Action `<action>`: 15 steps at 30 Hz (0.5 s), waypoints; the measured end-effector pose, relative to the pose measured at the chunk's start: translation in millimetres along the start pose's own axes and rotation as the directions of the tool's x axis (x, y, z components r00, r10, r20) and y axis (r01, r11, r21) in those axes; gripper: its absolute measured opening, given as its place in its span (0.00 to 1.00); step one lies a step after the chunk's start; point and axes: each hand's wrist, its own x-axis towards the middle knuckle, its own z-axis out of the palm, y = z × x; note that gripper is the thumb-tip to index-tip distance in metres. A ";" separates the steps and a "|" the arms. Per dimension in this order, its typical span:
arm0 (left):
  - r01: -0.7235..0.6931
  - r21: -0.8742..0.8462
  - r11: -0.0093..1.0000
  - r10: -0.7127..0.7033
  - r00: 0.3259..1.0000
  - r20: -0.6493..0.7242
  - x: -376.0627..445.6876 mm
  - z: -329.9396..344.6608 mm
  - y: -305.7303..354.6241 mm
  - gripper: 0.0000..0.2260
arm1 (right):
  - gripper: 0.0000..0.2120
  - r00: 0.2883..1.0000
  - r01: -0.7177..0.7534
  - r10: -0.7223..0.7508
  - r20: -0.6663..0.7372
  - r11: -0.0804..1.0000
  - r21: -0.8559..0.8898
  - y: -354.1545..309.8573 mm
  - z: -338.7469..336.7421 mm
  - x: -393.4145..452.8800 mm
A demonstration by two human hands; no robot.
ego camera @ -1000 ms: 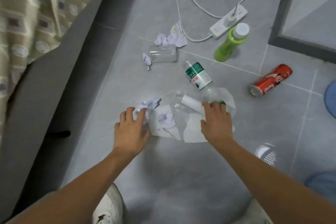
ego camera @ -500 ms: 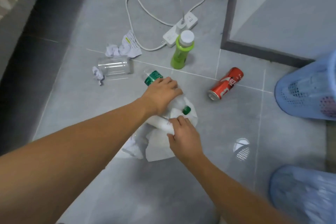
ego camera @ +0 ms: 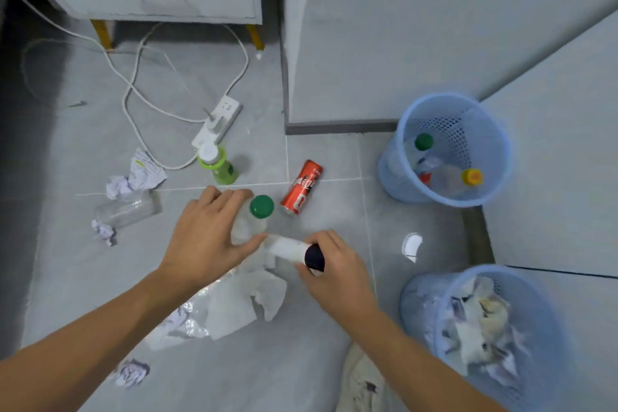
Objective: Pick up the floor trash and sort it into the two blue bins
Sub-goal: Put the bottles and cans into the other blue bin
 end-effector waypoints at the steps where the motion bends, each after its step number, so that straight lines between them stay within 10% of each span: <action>1: 0.044 -0.089 0.995 -0.045 0.999 -0.017 8.1 -19.2 21.9 0.25 | 0.12 0.999 -0.027 0.028 -0.042 0.999 0.025 -2.2 -25.5 0.3; 15: -0.074 -0.536 0.841 -0.059 0.972 -0.227 204.2 -73.1 267.2 0.21 | 0.17 0.817 -0.134 0.234 -0.527 0.966 0.222 69.2 -304.3 57.2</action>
